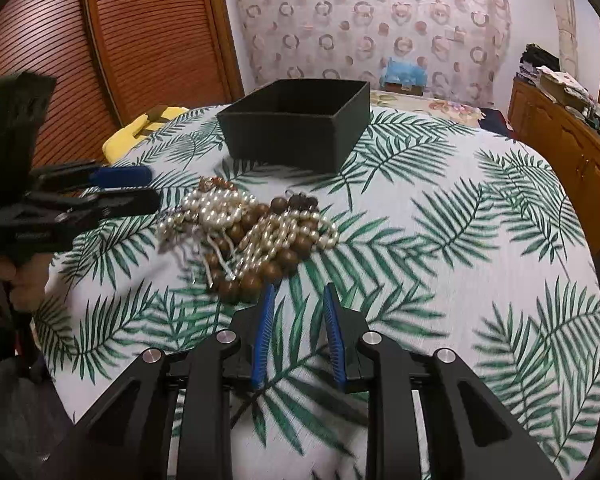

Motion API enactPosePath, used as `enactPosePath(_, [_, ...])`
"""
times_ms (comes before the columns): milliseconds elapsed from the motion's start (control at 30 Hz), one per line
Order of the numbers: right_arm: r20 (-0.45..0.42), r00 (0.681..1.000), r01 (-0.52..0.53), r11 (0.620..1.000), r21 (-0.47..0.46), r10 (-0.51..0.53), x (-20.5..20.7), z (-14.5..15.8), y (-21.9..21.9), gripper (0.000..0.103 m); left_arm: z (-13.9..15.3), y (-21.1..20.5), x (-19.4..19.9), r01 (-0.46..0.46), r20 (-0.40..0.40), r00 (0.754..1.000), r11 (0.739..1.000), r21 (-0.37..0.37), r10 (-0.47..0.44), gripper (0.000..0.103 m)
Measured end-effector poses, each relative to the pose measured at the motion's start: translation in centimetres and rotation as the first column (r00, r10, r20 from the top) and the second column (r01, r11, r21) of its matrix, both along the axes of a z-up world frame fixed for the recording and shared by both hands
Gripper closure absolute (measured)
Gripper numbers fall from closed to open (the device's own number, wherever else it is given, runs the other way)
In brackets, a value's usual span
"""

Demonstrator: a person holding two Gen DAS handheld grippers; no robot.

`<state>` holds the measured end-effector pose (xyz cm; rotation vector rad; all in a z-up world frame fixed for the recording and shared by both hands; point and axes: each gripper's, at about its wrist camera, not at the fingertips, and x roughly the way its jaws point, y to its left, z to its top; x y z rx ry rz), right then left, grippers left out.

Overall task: Organize jewelry
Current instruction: 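Move the left gripper to the pile and grasp a pearl necklace, then lift the pearl necklace with the left gripper while right gripper grasps another pearl strand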

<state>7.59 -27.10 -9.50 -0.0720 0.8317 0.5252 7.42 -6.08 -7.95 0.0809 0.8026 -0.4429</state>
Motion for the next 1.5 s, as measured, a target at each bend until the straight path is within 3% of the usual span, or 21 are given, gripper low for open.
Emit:
enactPosePath(133, [0.018,1.0,-0.001,1.0,0.002,0.001,-0.3,0.0,0.0,0.076,-1.0,-1.5,1.6,0.029,-0.042,0.999,0.999,0.014,-0.028,0.07])
enactPosePath(433, [0.036,0.999,-0.01,0.999,0.032,0.009,-0.9,0.0,-0.4,0.076,-1.4,-2.2,3.2,0.017,-0.059,0.998,0.999,0.036,-0.015,0.079])
enactPosePath(600, [0.042,0.999,-0.015,0.999,0.033,0.014,-1.0,0.0,-0.3,0.076,-1.4,-2.6,3.8,0.018,-0.047,0.999,0.996,0.083,-0.014,0.079])
enactPosePath(667, [0.045,0.999,-0.015,0.999,0.035,0.014,-1.1,0.1,-0.3,0.076,-1.5,-2.7,4.4,0.027,-0.052,0.998,0.994,0.107,-0.022,0.07])
enactPosePath(800, [0.048,0.999,-0.016,0.999,0.039,0.014,-1.1,0.1,-0.4,0.076,-1.8,-2.6,5.1,0.044,-0.066,0.997,0.993,0.107,-0.037,0.07])
enactPosePath(833, [0.047,0.999,-0.016,0.999,0.038,0.014,-1.2,0.1,-0.4,0.076,-1.8,-2.4,5.3,0.051,-0.075,0.996,0.995,0.089,-0.044,0.073])
enactPosePath(867, [0.048,0.999,-0.016,0.999,0.038,0.014,-1.2,0.1,-0.4,0.076,-1.9,-2.2,5.3,0.062,-0.088,0.995,0.996,0.064,-0.057,0.085])
enactPosePath(933, [0.049,0.999,-0.017,0.999,0.036,0.015,-1.2,0.1,-0.3,0.076,-1.8,-2.1,5.3,0.076,-0.1,0.992,0.997,0.026,-0.073,0.092])
enactPosePath(1133, [0.047,0.999,-0.006,1.0,0.027,0.005,-1.2,0.1,-0.2,0.076,0.0,-1.2,3.9,0.033,-0.049,0.998,0.999,0.009,-0.033,0.096])
enactPosePath(1300, [0.041,0.999,-0.002,1.0,0.018,0.001,-1.0,0.3,-0.2,0.076,3.5,-0.1,1.7,-0.002,0.05,0.999,0.999,-0.045,0.004,0.096])
enactPosePath(1500, [0.065,0.998,-0.025,1.0,0.006,0.024,-0.5,1.7,0.6,0.076,6.2,0.3,0.0,-0.037,0.143,0.989,0.998,-0.041,0.042,0.096])
